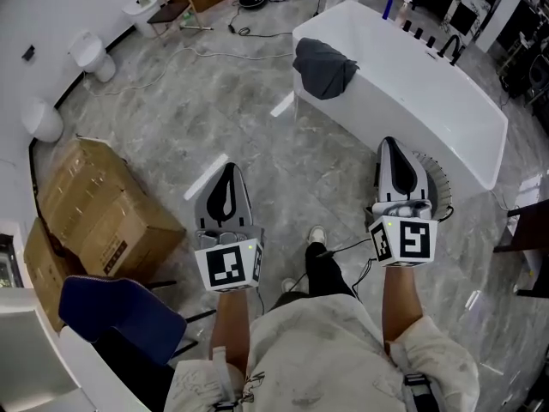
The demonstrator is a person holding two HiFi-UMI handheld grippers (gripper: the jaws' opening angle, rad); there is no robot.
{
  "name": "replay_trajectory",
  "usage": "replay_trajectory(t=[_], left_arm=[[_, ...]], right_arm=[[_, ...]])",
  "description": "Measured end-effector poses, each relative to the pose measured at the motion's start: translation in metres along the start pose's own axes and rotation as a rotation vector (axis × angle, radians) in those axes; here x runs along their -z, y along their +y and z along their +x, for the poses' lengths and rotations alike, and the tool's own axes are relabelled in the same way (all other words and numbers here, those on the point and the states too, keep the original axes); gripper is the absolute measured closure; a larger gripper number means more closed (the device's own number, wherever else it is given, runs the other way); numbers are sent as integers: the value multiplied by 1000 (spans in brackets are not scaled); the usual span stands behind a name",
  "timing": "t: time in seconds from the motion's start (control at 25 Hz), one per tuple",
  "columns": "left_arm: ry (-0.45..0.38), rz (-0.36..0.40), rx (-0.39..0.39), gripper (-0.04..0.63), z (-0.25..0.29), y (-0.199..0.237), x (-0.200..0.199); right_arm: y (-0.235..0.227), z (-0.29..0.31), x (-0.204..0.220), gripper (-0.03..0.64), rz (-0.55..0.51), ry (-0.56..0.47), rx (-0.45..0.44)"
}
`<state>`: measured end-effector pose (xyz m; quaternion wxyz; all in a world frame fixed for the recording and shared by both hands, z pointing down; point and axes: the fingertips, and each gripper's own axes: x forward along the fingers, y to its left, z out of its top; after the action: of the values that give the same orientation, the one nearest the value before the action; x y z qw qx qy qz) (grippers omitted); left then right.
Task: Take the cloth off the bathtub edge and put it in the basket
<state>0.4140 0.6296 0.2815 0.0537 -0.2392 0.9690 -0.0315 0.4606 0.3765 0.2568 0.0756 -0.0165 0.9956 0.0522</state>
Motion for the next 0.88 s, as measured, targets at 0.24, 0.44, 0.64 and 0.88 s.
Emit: replay_trajectory(t=[0.24,0.44,0.64,0.88], left_arm=[[56,-44,13,591,57,-1,29],[63,-30,12,591,119,-11,35],[40,-12,38,591,181,-29,18],[-3,1,43,591,240,-46,-6]], right_arm=[[-22,46,31,629,69,13,-4],[-54,88,49,629,101,2,2],[-89,130,48,627,97,-12,7],[-135,175,35,629,94,-56,19]])
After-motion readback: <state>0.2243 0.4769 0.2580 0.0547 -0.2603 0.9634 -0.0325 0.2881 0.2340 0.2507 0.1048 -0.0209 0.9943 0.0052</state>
